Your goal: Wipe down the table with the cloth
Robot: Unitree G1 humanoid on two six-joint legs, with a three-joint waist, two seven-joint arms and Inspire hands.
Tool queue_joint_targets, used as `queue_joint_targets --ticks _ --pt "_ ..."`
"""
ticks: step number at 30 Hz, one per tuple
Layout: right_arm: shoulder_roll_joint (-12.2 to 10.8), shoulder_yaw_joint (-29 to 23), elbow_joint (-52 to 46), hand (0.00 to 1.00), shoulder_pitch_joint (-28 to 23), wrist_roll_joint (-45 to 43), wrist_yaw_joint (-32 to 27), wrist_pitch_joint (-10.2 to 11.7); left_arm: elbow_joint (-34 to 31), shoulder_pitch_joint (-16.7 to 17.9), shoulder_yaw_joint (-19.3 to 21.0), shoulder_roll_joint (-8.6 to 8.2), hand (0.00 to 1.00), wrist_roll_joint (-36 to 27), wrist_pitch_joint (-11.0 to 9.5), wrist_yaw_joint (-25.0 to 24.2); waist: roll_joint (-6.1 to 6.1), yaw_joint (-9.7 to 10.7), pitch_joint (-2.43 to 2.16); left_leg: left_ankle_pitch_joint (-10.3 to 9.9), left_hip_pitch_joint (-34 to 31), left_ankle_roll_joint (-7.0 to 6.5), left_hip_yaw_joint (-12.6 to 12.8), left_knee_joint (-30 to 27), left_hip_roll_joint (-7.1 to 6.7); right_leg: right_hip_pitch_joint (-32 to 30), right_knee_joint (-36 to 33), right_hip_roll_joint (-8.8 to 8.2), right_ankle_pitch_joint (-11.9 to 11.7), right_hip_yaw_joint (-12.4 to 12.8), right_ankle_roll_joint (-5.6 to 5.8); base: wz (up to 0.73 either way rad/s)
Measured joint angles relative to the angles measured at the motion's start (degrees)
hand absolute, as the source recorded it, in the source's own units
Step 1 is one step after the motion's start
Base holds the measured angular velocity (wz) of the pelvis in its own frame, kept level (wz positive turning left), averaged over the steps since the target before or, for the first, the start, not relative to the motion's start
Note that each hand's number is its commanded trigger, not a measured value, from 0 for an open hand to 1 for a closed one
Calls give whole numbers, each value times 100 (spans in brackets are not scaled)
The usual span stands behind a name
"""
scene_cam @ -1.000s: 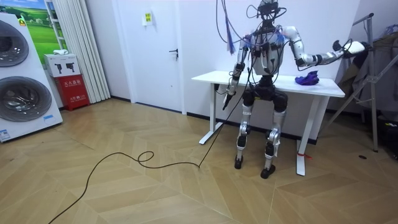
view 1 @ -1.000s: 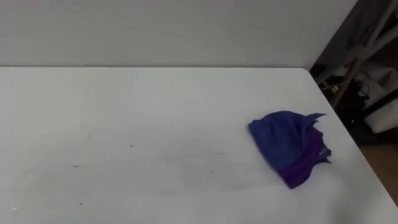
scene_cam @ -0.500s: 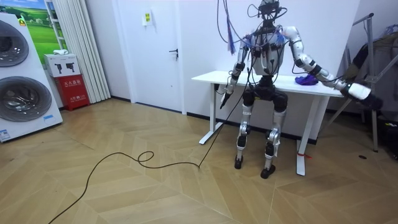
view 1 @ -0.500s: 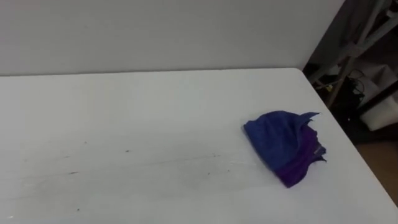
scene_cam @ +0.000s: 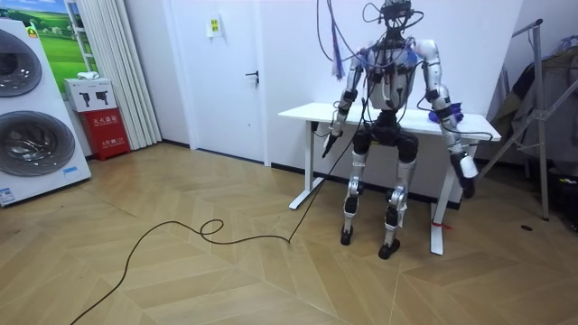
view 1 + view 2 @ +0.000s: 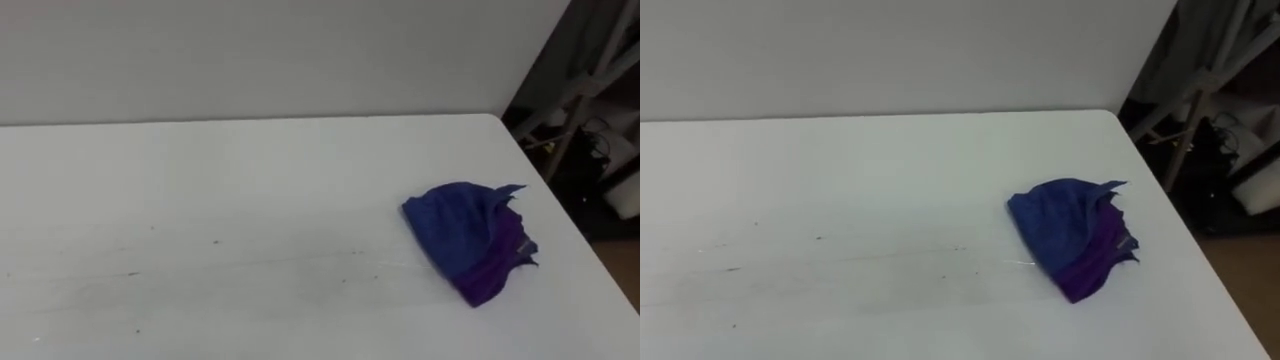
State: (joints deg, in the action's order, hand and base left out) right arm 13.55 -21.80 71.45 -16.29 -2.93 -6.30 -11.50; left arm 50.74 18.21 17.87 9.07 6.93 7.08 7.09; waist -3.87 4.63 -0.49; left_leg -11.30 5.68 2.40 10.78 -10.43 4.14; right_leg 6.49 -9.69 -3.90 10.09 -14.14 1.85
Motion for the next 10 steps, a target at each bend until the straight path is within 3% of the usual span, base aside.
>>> queue_joint_targets --ticks 4,10 --pt "-140 434 5 0 172 -250 215 -86 8 17 -120 -64 0 7 -3 30 109 -80 10 -2 44 2 9 7 -3 35 1 -7 29 -11 1 1" --pt "-187 942 -90 0 453 -724 236 -107 304 18 -462 -87 0 14 21 28 166 -216 4 2 42 5 -7 20 -4 63 -22 -3 29 -43 -3 1"
